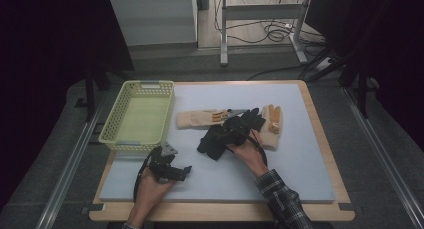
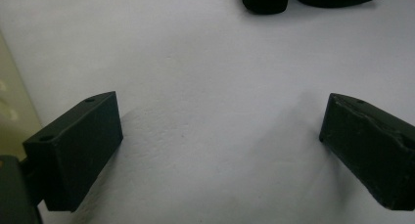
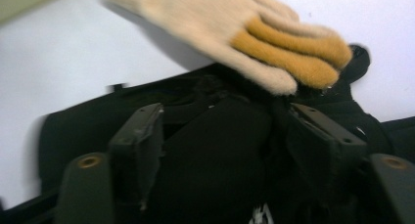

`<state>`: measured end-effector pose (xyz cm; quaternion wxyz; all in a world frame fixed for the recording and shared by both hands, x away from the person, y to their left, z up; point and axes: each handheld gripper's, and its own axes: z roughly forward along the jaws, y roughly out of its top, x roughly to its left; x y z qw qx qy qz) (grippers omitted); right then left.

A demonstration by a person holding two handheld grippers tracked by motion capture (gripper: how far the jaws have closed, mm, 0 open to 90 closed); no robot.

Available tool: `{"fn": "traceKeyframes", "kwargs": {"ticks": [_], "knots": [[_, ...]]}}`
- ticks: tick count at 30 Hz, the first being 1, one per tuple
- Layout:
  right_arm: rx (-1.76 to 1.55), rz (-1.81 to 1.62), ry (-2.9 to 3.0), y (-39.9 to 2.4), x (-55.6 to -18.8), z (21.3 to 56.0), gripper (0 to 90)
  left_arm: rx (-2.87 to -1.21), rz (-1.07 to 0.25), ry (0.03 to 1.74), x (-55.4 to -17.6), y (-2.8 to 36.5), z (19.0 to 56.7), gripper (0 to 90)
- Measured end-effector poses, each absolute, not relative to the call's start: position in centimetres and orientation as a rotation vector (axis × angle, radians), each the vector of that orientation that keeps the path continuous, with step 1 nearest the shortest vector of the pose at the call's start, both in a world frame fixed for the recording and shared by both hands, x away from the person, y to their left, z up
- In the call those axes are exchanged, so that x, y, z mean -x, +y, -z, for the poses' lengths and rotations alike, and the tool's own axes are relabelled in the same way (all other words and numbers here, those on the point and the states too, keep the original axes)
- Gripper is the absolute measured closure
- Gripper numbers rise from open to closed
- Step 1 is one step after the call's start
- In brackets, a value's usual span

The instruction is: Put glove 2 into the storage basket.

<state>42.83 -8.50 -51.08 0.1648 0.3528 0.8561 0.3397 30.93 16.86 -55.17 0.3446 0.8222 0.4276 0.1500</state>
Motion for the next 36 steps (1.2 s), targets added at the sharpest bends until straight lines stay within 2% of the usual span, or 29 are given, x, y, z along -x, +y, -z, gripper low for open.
{"fn": "traceKeyframes", "kwargs": {"ticks": [2, 3, 5, 7, 9, 16, 26, 31, 36], "knots": [[-1.038, -0.916, 2.447, -8.0, -43.5, 52.2, 28.4, -2.135, -0.39, 1.111, -30.9, 16.9, 55.2, 2.3], [-1.024, -0.911, 2.448, -7.7, -43.6, 52.7, 34.0, -2.135, -0.39, 1.111, -30.9, 16.9, 55.2, 2.3], [-1.047, -0.945, 2.464, -7.6, -43.4, 52.7, 51.3, -2.135, -0.39, 1.111, -30.9, 16.8, 55.2, 2.3], [-1.026, -0.906, 2.462, -7.4, -43.1, 52.4, 73.0, -2.135, -0.39, 1.111, -30.9, 16.8, 55.2, 2.3], [-1.036, -0.905, 2.474, -7.3, -43.1, 52.3, 77.2, -2.136, -0.39, 1.111, -30.9, 16.8, 55.2, 2.3], [-1.008, -1.013, 2.508, -8.0, -42.4, 49.6, 78.2, -2.137, -0.39, 1.111, -30.9, 16.9, 55.2, 2.3], [-0.878, -1.138, 2.583, -9.2, -37.6, 46.2, 77.8, -2.13, -0.391, 1.113, -30.9, 16.8, 55.2, 2.3], [-0.823, -1.18, 2.611, -10.2, -34.8, 46.0, 77.7, -2.128, -0.389, 1.115, -30.9, 16.8, 55.2, 2.3], [-0.802, -1.191, 2.642, -10.8, -32.2, 47.6, 77.3, -2.126, -0.389, 1.115, -30.9, 16.8, 55.2, 2.3]]}}
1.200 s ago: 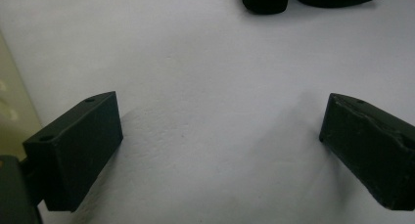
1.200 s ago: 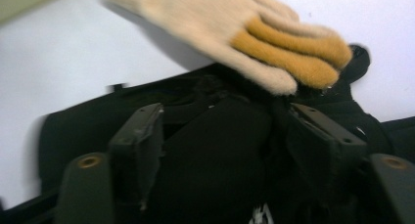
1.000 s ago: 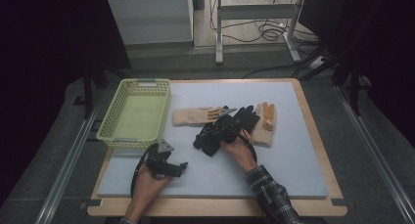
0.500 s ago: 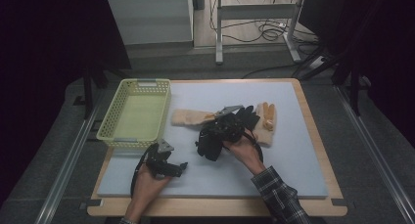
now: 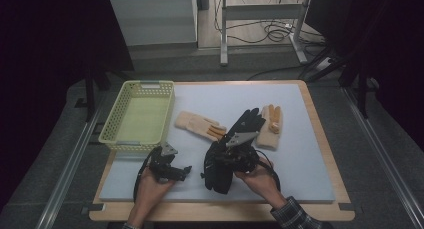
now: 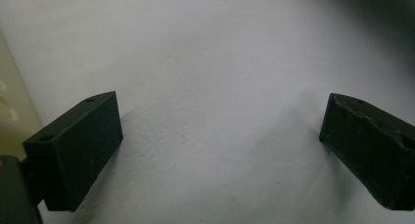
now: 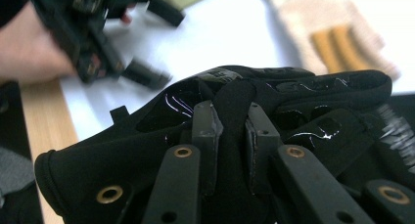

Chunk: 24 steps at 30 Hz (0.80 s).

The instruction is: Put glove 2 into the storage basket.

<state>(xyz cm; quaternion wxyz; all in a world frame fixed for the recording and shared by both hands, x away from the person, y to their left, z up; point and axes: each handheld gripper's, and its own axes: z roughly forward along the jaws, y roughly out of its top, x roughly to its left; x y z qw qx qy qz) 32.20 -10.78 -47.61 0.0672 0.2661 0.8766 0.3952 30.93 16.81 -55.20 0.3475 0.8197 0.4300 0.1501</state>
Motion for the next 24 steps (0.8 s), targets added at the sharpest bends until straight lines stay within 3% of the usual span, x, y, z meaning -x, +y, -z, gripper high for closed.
{"fn": "traceKeyframes", "kwargs": {"ticks": [4, 7, 11, 17, 24], "knots": [[-0.776, -1.147, 2.648, -10.9, -31.1, 50.0, 72.0, -2.134, -0.389, 1.11, -30.9, 16.9, 55.2, 2.3], [-0.794, -1.143, 2.677, -11.2, -31.2, 51.6, 53.9, -2.134, -0.389, 1.111, -30.9, 16.9, 55.2, 2.3], [-0.853, -1.218, 2.658, -12.4, -31.6, 51.5, 42.2, -2.134, -0.389, 1.111, -30.9, 16.9, 55.2, 2.3], [-0.859, -1.21, 2.567, -14.5, -32.5, 50.0, 41.8, -2.134, -0.389, 1.111, -30.9, 16.9, 55.2, 2.3], [-0.945, -1.124, 2.483, -16.4, -35.4, 50.0, 52.9, -2.134, -0.39, 1.111, -30.9, 16.9, 55.2, 2.3]]}}
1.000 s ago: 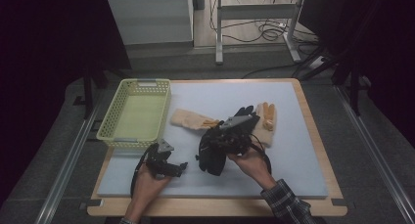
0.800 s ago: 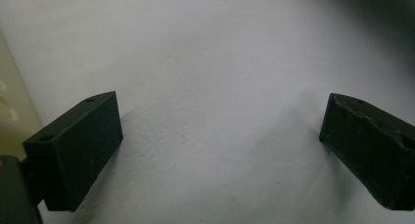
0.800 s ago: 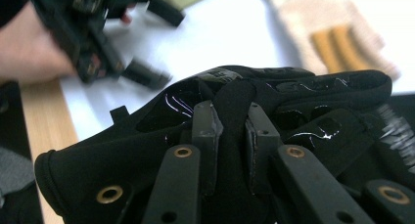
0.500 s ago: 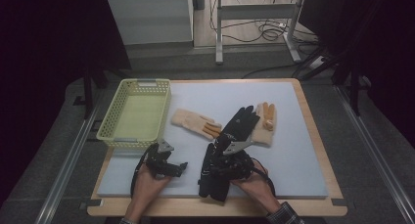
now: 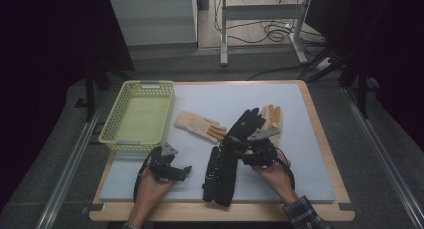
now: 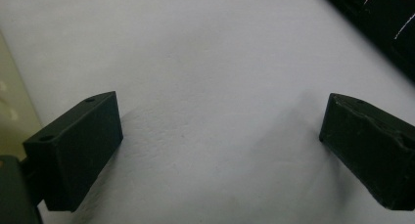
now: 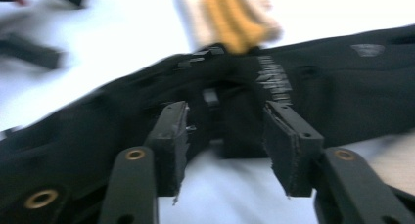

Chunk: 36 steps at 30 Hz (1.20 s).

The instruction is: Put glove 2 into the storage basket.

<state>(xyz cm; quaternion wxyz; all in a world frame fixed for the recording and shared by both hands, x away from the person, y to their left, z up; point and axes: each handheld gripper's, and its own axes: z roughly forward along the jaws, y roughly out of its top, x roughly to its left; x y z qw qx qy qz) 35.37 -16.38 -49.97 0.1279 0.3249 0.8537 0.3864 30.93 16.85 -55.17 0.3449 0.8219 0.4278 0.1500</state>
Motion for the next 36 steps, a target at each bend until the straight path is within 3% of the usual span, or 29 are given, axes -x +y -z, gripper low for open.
{"fn": "traceKeyframes", "kwargs": {"ticks": [5, 11, 16, 24, 29, 36], "knots": [[-1.012, -1.065, 2.41, -17.3, -38.4, 50.3, 51.4, -2.134, -0.389, 1.111, -30.9, 16.9, 55.2, 2.3], [-1.079, -1.029, 2.34, -17.0, -41.6, 51.0, 37.8, -2.134, -0.389, 1.111, -30.9, 16.9, 55.2, 2.4], [-1.11, -0.962, 2.331, -16.0, -43.9, 51.8, 37.1, -2.134, -0.389, 1.111, -30.9, 16.9, 55.2, 2.3], [-1.102, -0.917, 2.298, -15.3, -44.0, 52.5, 76.6, -2.134, -0.391, 1.111, -30.9, 16.8, 55.2, 2.3], [-1.061, -0.861, 2.307, -14.6, -43.9, 52.1, 84.5, -2.134, -0.39, 1.111, -30.9, 16.8, 55.2, 2.3], [-1.088, -0.97, 2.263, -16.6, -44.5, 50.5, 85.9, -2.134, -0.389, 1.112, -30.9, 16.8, 55.2, 2.3]]}}
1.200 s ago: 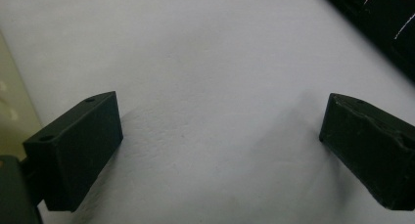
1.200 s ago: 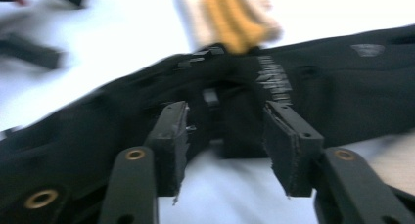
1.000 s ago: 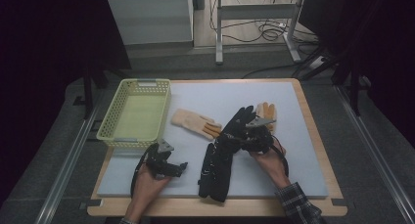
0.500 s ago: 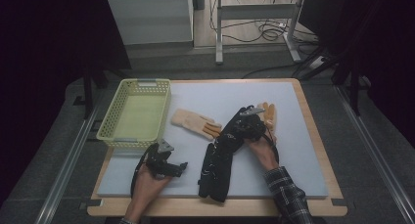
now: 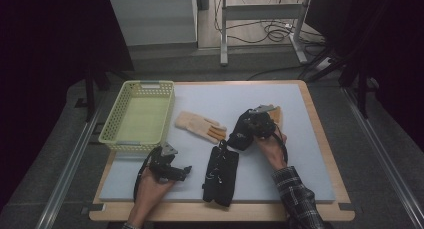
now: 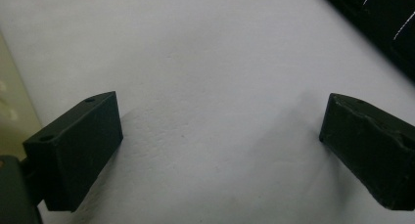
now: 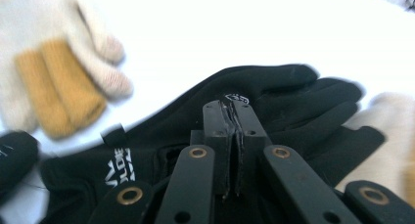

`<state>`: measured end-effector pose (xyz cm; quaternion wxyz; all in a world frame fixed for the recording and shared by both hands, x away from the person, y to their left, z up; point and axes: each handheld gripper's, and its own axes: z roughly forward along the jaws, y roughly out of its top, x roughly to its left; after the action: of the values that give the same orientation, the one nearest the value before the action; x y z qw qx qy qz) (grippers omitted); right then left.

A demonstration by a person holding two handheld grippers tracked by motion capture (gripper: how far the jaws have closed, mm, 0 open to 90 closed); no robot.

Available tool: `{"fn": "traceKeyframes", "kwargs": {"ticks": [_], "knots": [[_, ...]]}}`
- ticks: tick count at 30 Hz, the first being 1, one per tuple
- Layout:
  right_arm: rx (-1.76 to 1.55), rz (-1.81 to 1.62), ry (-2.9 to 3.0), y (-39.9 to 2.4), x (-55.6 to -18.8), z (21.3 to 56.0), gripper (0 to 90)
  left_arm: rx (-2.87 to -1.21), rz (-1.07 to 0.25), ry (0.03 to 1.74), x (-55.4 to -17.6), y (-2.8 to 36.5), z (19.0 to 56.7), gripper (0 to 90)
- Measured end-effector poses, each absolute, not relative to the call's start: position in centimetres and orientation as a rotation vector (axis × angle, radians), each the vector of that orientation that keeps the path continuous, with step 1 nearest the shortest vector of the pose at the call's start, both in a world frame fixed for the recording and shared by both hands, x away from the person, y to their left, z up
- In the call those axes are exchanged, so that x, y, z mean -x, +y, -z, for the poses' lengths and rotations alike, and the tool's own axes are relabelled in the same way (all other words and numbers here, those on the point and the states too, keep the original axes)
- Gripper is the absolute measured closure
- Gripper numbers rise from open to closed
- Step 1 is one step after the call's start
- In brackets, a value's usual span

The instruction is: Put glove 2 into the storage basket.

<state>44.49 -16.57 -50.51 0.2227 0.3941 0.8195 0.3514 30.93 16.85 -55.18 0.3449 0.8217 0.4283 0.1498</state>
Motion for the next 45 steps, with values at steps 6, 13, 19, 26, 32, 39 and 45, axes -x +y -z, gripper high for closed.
{"fn": "traceKeyframes", "kwargs": {"ticks": [6, 13, 19, 26, 32, 39, 45], "knots": [[-1.085, -1.075, 2.235, -18.2, -44.3, 47.5, 85.8, -2.133, -0.388, 1.112, -30.9, 16.8, 55.2, 2.3], [-1.013, -1.199, 2.269, -18.4, -41.4, 44.8, 85.7, -2.134, -0.39, 1.111, -30.9, 16.9, 55.2, 2.3], [-0.914, -1.295, 2.318, -17.1, -36.8, 43.8, 85.5, -2.13, -0.39, 1.113, -30.9, 16.8, 55.2, 2.3], [-0.864, -1.355, 2.385, -14.9, -32.6, 45.0, 85.3, -2.129, -0.389, 1.114, -30.9, 16.8, 55.2, 2.3], [-0.872, -1.377, 2.417, -12.7, -30.8, 47.4, 85.2, -2.135, -0.391, 1.111, -30.9, 16.9, 55.2, 2.3], [-0.872, -1.355, 2.414, -11.7, -29.3, 49.7, 84.6, -2.14, -0.39, 1.107, -30.9, 16.9, 55.2, 2.4], [-0.846, -1.281, 2.45, -11.4, -28.9, 51.7, 69.6, -2.134, -0.39, 1.11, -30.9, 16.9, 55.2, 2.4]]}}
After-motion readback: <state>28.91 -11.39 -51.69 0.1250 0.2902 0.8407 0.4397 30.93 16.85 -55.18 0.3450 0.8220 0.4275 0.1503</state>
